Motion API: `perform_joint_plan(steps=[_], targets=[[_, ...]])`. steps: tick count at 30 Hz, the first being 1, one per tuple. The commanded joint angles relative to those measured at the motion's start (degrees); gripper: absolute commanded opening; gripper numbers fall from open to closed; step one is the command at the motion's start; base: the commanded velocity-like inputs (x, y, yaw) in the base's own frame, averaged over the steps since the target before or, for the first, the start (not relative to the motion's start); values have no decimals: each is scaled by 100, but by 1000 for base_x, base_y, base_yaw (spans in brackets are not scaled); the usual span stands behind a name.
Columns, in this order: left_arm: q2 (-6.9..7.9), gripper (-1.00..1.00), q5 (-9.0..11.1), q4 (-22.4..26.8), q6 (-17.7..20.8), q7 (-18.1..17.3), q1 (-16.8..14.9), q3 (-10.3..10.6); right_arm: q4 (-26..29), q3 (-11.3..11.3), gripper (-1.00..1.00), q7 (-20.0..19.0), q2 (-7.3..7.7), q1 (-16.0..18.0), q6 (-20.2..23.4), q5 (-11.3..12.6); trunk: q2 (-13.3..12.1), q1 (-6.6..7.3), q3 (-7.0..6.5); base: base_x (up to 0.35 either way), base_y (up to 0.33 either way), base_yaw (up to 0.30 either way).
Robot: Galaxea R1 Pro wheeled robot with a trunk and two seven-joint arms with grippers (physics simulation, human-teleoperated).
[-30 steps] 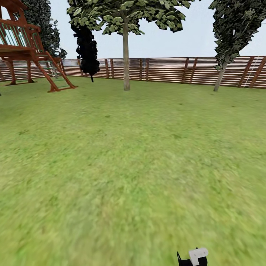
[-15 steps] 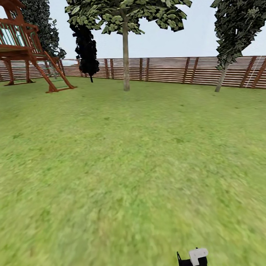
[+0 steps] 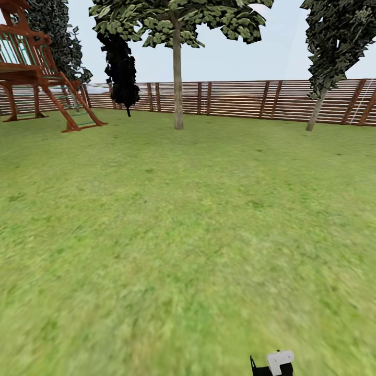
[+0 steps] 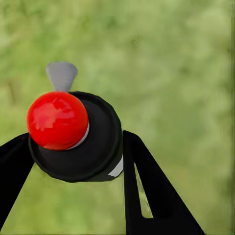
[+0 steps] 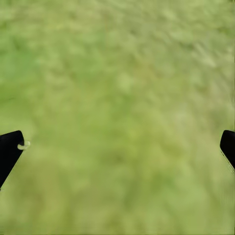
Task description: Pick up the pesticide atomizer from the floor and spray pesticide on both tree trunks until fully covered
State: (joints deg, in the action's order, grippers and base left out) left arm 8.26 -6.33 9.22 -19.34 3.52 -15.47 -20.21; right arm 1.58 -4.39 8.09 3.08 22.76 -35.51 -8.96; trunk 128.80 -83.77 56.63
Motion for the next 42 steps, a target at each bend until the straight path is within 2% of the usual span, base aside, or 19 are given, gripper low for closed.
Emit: perform_joint_plan(steps=[1,34,39,42], targets=[[0,-100,0,0,0,0,0,0,0,0,100,0,0,0,0,0,0,0,0,340,0,0],[28,-100,23,9,-9,0,0,-62,0,0,100,0,0,0,0,0,0,0,0,340,0,0],[26,-100,7,127,-9,43,-29,-50,0,0,100,0,0,0,0,0,0,0,0,340,0,0],[-1,-100,-11,439,17,44,-29,-28,0,0,100,0,0,0,0,0,0,0,0,340,0,0]])
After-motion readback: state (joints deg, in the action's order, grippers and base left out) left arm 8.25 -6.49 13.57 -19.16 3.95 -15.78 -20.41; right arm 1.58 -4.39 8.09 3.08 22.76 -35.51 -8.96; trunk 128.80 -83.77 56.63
